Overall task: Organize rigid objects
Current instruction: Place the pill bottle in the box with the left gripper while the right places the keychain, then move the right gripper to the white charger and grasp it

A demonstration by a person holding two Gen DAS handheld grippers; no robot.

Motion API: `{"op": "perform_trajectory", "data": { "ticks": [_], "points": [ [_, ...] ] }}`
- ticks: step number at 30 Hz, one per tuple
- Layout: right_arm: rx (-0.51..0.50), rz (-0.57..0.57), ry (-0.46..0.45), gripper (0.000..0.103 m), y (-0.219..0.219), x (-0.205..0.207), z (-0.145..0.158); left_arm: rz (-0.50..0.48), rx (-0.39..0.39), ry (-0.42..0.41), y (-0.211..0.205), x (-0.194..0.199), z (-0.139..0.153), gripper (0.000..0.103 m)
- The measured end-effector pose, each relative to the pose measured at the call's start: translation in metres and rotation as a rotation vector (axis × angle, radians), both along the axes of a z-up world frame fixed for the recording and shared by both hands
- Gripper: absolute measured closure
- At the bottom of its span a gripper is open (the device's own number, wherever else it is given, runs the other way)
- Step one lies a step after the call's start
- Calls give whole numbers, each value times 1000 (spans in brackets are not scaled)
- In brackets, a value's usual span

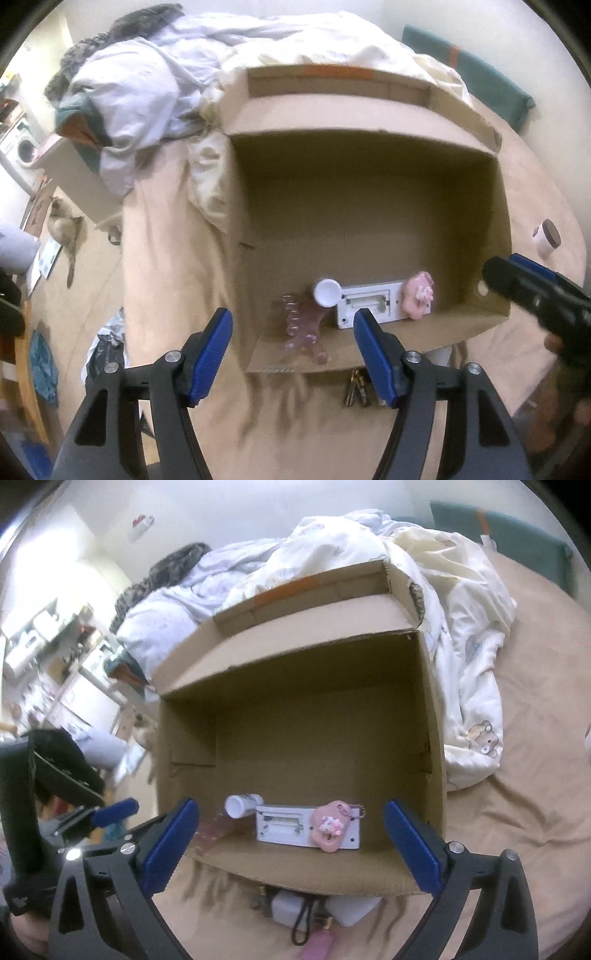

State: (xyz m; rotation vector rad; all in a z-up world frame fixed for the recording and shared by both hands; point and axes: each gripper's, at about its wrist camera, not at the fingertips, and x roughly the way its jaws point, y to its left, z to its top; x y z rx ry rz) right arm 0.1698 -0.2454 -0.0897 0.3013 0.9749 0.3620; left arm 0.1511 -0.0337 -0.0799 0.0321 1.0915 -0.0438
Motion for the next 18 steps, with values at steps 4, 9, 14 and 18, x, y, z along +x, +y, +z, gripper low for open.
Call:
{"op": "perform_trajectory", "data": {
  "ticks": [4, 9, 14, 18],
  "points": [
    [-36, 1, -37, 0, 1, -7, 12, 20, 1, -14, 9, -16, 12, 38],
    [-102, 14, -25, 0, 5, -19, 14, 49, -26, -14, 17, -37, 14, 38],
    [-153, 19, 11, 0, 7, -38, 10, 107, -64, 16, 31, -48, -10, 38],
    [-158, 30, 32, 0, 6, -57, 1, 102, -73, 44, 32, -53, -24, 38]
  ]
}}
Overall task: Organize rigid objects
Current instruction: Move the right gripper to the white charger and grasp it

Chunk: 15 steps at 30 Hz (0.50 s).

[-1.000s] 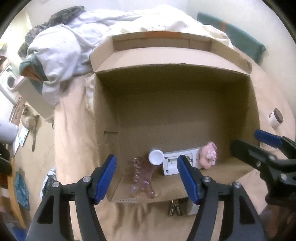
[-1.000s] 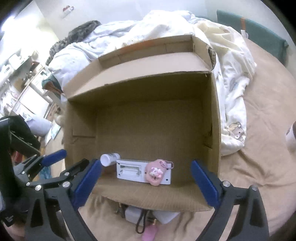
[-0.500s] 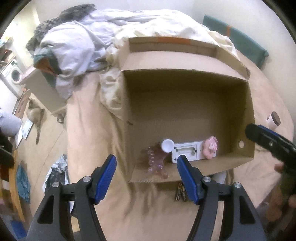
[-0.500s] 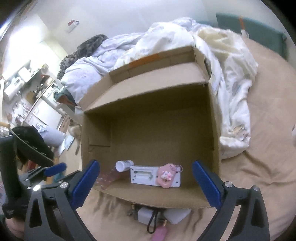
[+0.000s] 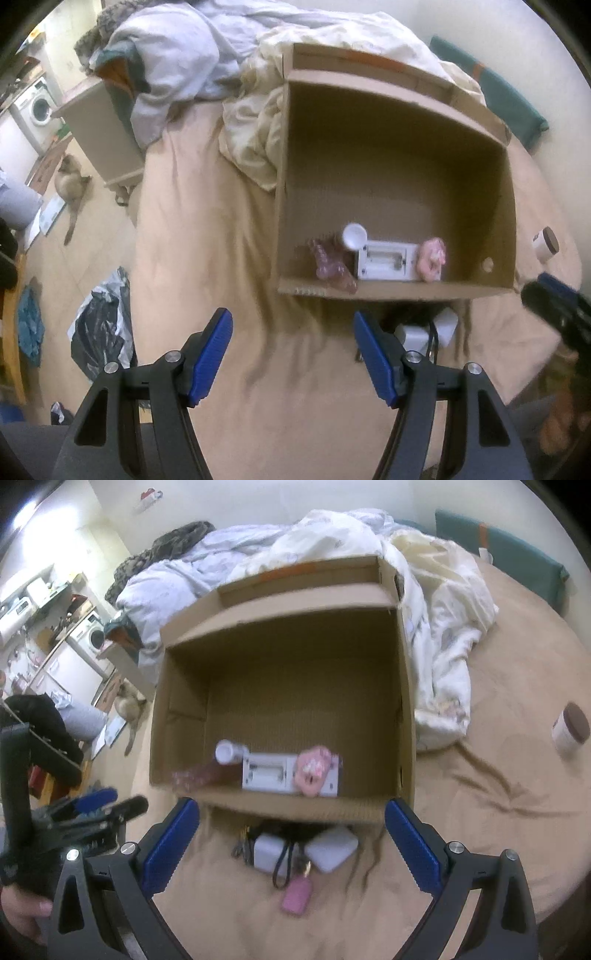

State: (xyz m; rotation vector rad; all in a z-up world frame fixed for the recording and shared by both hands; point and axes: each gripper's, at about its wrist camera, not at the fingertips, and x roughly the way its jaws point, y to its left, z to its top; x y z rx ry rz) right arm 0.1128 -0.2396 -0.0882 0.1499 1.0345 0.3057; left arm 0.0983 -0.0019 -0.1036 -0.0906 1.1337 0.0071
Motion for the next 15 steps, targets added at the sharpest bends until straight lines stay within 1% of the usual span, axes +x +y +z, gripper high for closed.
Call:
{"op": "perform_trajectory", "data": {
  "ticks": [3, 6, 8, 11, 15],
  "points": [
    [-5, -10, 44, 0, -2, -9, -10, -13, -2, 1, 0, -2, -2, 38],
    [21, -24, 85, 0, -6, -15, -21, -9, -9, 7, 1, -2, -4, 38],
    [42, -23, 130, 0, -7, -17, -31, -5, -12, 19, 1, -2, -6, 38],
    [39, -30, 164, 0, -6, -19, -42, -3, -12, 40, 0, 0, -10, 38],
    [41, -19, 226, 0, 3, -15, -60, -3, -37, 47, 2, -1, -10, 38]
  ]
}}
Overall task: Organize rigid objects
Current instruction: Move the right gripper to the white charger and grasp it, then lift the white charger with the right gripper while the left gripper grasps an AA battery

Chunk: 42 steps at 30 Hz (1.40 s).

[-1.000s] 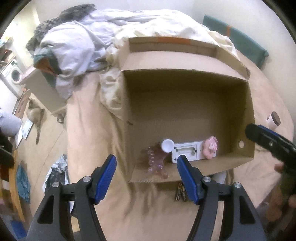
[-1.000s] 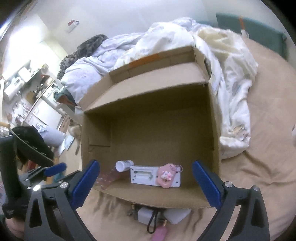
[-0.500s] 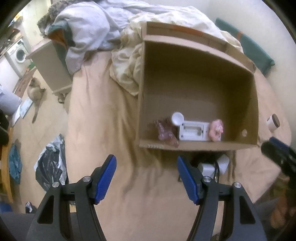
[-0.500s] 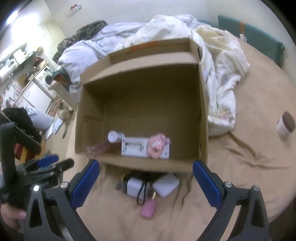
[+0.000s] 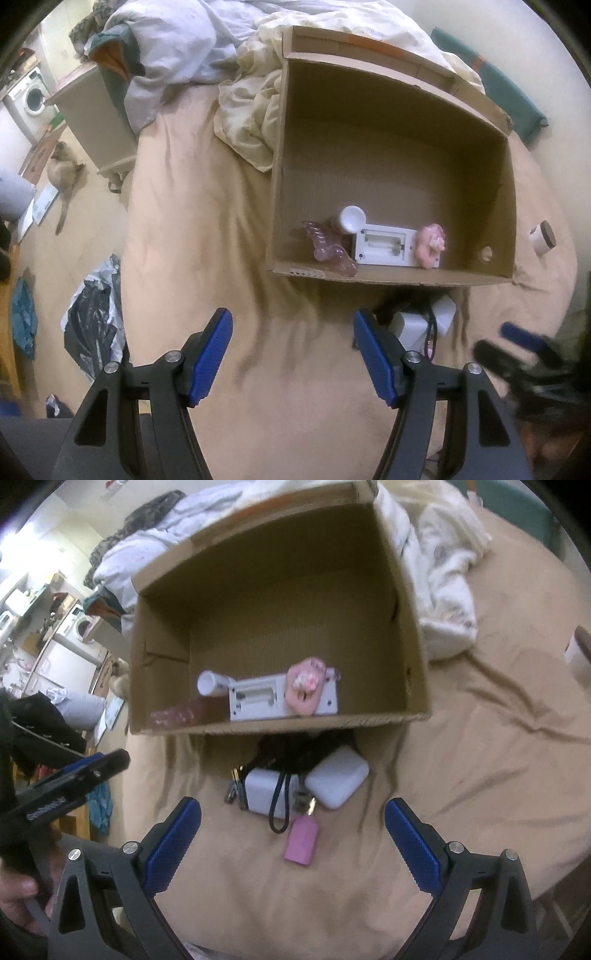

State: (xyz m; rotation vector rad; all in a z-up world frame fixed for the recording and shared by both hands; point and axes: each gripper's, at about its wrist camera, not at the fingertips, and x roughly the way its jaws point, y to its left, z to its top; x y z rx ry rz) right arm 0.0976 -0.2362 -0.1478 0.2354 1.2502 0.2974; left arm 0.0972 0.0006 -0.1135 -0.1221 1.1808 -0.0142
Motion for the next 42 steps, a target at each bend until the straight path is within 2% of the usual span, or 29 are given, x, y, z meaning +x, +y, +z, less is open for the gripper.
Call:
{"op": "perform_trajectory", "data": {
  "ticks": [12, 16, 17, 18, 19, 26, 30, 34, 42],
  "points": [
    [-129, 128, 127, 0, 63, 22, -53, -6, -1, 8, 1, -1, 1, 38],
    [-114, 122, 133, 0, 69, 27, -60, -1, -4, 17, 3, 0, -1, 38],
    [-96, 129, 132, 4, 70, 28, -59, 2, -4, 17, 4, 1, -1, 38],
    [-95, 135, 132, 25, 70, 28, -59, 3, -3, 16, 4, 0, -1, 38],
    [-102, 135, 136, 40, 69, 29, -60, 5, -2, 17, 4, 0, -2, 38],
    [68, 100, 158, 41, 38, 24, -56, 10, 1, 26, 5, 2, -6, 38],
    [105, 83, 170, 41, 22, 14, -53, 13, -6, 23, 5, 3, -5, 38],
    [124, 82, 139, 42, 16, 9, -42, 8, 2, 30, 4, 4, -8, 38],
    [380, 43, 75, 41, -13, 3, 15, 19, 21, 41, 6, 7, -13, 38]
  ]
}}
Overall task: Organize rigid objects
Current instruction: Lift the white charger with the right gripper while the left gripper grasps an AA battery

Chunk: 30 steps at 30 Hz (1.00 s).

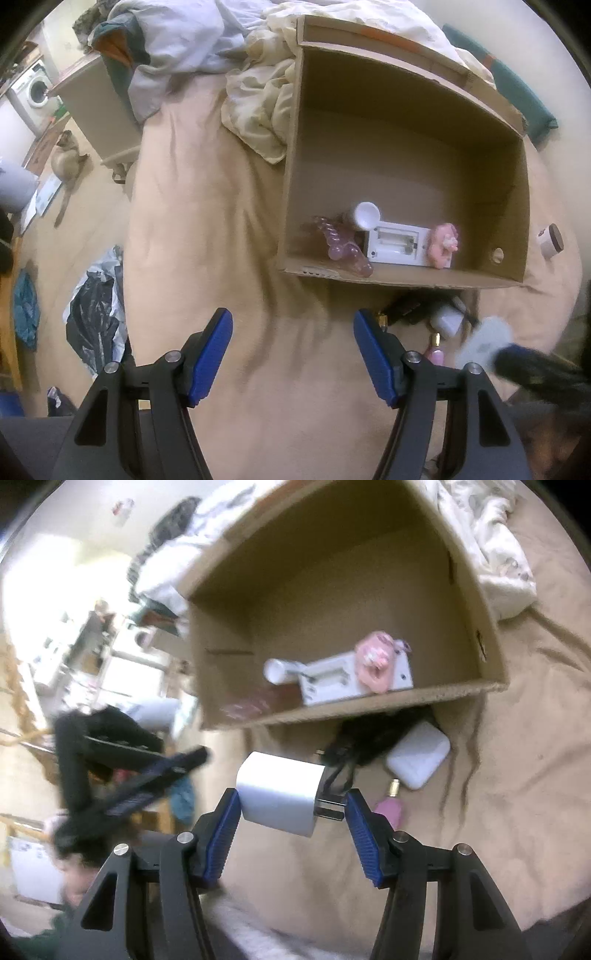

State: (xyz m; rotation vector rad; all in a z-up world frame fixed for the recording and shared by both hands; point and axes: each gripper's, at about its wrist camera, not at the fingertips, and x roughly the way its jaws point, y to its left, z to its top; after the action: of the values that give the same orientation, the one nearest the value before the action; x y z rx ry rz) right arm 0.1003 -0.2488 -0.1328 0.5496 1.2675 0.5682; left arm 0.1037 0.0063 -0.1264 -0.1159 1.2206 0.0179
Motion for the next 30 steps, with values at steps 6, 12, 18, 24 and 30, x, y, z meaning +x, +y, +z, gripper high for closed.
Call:
{"op": "perform_trajectory", "data": {
  "ticks": [6, 12, 18, 24, 30],
  "points": [
    [0, -1, -62, 41, -10, -3, 31, -24, 31, 6, -6, 0, -5, 38],
    [-66, -68, -62, 41, -37, 1, 22, -72, 23, 31, -17, -1, -16, 38],
    [-70, -115, -53, 41, -45, 3, 10, -181, -12, 120, -48, 5, -47, 55],
    [-72, -119, -71, 41, -47, 4, 13, -198, -10, 219, -67, 21, -87, 67],
    [-60, -112, -55, 41, -50, 1, 10, -243, 6, 230, -80, 31, -103, 70]
  ]
}}
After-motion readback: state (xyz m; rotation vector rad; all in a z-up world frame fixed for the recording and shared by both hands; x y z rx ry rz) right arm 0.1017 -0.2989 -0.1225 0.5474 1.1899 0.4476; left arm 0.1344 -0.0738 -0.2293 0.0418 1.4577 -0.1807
